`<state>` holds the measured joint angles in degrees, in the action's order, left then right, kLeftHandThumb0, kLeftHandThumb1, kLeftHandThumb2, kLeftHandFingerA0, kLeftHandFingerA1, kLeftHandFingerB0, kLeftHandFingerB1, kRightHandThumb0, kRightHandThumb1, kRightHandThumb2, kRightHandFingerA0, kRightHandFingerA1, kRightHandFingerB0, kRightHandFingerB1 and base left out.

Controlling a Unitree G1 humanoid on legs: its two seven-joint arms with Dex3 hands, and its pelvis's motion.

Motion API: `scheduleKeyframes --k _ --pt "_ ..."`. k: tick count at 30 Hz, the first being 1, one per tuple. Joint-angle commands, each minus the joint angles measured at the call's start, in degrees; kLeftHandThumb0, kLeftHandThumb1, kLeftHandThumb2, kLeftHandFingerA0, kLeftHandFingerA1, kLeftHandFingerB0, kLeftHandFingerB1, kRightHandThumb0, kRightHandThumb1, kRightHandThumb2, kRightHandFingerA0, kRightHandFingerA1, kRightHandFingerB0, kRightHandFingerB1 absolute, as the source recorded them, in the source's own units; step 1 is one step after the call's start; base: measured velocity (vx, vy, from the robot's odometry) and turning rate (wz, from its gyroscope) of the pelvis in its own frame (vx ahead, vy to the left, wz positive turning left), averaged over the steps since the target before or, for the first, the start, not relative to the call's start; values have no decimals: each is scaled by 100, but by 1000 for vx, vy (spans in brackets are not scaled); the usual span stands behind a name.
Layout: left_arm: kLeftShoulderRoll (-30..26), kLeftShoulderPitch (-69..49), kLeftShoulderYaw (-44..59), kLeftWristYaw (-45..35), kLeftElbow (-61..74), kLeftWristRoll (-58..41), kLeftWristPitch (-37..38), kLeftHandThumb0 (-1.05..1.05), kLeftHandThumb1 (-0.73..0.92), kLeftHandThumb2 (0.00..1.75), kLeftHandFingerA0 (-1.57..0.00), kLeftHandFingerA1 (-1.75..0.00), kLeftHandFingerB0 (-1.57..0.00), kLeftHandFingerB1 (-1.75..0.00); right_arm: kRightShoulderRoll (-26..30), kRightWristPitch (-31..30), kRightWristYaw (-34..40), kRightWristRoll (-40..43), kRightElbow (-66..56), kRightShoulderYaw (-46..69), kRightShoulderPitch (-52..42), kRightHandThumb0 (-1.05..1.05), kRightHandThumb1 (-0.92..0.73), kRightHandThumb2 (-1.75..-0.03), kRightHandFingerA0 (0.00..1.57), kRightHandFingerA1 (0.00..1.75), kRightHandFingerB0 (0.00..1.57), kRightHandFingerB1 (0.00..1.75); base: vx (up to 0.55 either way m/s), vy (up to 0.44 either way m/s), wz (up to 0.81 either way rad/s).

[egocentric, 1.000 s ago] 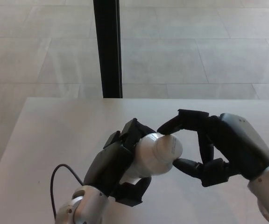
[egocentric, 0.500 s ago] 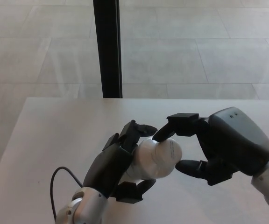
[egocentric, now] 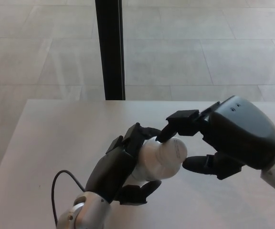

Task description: The robot uses its left hand to to lift the bottle kept on the middle of the desk and tilts it towards its right hand. It then uses its right hand to rotate its cap to open it and places the bottle and cap back on the desk

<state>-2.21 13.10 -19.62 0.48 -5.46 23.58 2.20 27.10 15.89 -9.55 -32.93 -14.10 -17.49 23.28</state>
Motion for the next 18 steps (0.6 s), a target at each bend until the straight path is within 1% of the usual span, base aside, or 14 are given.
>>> scheduleKeyframes --k 1,2,3,4,5,6,9,10,11,13,14,15,16,18 --pt "56 -24 48 128 -97 -2 15 -16 78 64 -82 -145 -71 -103 126 786 294 -482 128 -82 222 -43 -47 -98 128 137 87 87 0 0 0" --pt "67 -11 70 60 -123 -55 -48 -15 76 64 -84 -151 -70 -107 163 957 388 -603 179 -116 282 -46 -48 -97 128 138 84 87 0 0 0" --pt "71 -12 76 40 -118 -60 -73 -15 76 64 -84 -151 -70 -107 167 987 384 -617 190 -120 294 -46 -48 -97 128 138 84 87 0 0 0" --pt "82 -7 84 -14 -99 -83 -146 -17 79 65 -79 -146 -67 -100 184 1116 503 -719 247 -134 333 -46 -63 -67 101 175 91 88 0 0 0" --pt "93 3 95 -38 -113 -118 -145 -20 81 68 -75 -132 -67 -93 188 1264 603 -753 308 -145 370 -46 -62 -65 98 174 90 87 0 0 0" --pt "180 -10 140 -34 -106 -196 -255 -21 82 69 -75 -126 -69 -89 211 1455 703 -802 382 -162 438 -47 -45 -95 126 138 84 87 0 0 0" --pt "246 7 135 -20 -99 -153 -363 -22 86 73 -75 -124 -68 -92 279 1756 776 -828 493 -158 558 -46 -42 -93 126 138 84 86 0 0 0" --pt "250 8 135 -29 -88 -150 -378 -21 85 76 -69 -107 -59 -81 309 1795 725 -797 496 -153 585 -48 -58 -64 97 175 88 83 0 0 0" --pt "200 23 112 -69 -95 -108 -349 -21 86 76 -71 -107 -61 -81 350 2055 952 -910 614 -140 672 -45 -55 -65 99 171 89 80 0 0 0" --pt "140 21 85 -99 -22 -5 -412 -23 85 72 -73 -109 -67 -81 548 2379 1032 -1095 695 -148 843 -45 -57 -66 100 172 87 82 0 0 0" --pt "86 26 60 -143 17 56 -449 -22 84 68 -74 -120 -70 -87 628 2499 1030 -1140 728 -159 909 -43 -58 -68 101 171 85 82 0 0 0" --pt "84 16 72 -154 38 52 -488 -24 88 66 -76 -144 -70 -113 687 2646 1130 -1225 796 -165 970 -43 -60 -73 104 169 88 84 0 0 0" --pt "111 26 96 -162 54 39 -582 -24 89 64 -81 -175 -72 -146 771 2869 1235 -1317 908 -187 1083 -41 -47 -101 128 136 82 86 0 0 0" --pt "121 27 100 -158 56 34 -595 -24 89 64 -81 -175 -72 -146 830 2960 1234 -1365 937 -198 1142 -41 -47 -101 128 136 82 86 0 0 0"
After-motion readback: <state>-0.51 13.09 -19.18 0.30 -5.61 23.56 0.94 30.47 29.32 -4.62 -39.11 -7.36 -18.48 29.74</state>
